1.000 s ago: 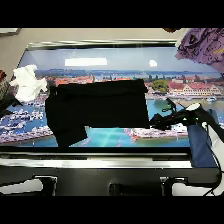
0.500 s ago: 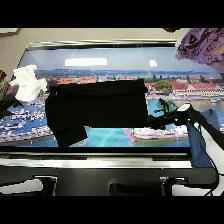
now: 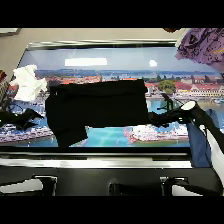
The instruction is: Fold the clothes and pants, and hang the long-sleeved shirts on hangers.
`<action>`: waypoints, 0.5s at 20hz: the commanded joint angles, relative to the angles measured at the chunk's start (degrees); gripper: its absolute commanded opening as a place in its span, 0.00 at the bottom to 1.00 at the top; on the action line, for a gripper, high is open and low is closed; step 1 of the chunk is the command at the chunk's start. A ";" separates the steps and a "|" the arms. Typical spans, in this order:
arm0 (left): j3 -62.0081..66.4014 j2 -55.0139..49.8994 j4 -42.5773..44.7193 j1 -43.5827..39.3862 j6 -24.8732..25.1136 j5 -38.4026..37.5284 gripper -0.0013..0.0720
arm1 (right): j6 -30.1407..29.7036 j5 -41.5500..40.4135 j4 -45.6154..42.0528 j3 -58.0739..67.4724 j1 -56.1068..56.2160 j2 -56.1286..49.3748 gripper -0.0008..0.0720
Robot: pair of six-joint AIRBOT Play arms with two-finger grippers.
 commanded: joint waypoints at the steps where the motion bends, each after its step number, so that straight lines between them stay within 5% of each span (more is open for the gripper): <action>1: -6.67 -0.48 -4.24 0.07 5.97 3.93 0.86 | 1.68 0.22 -0.22 0.07 0.07 1.51 0.06; 10: -6.82 -3.91 -10.56 -1.49 10.84 3.50 0.85 | 2.27 0.28 0.74 0.11 0.07 2.25 0.06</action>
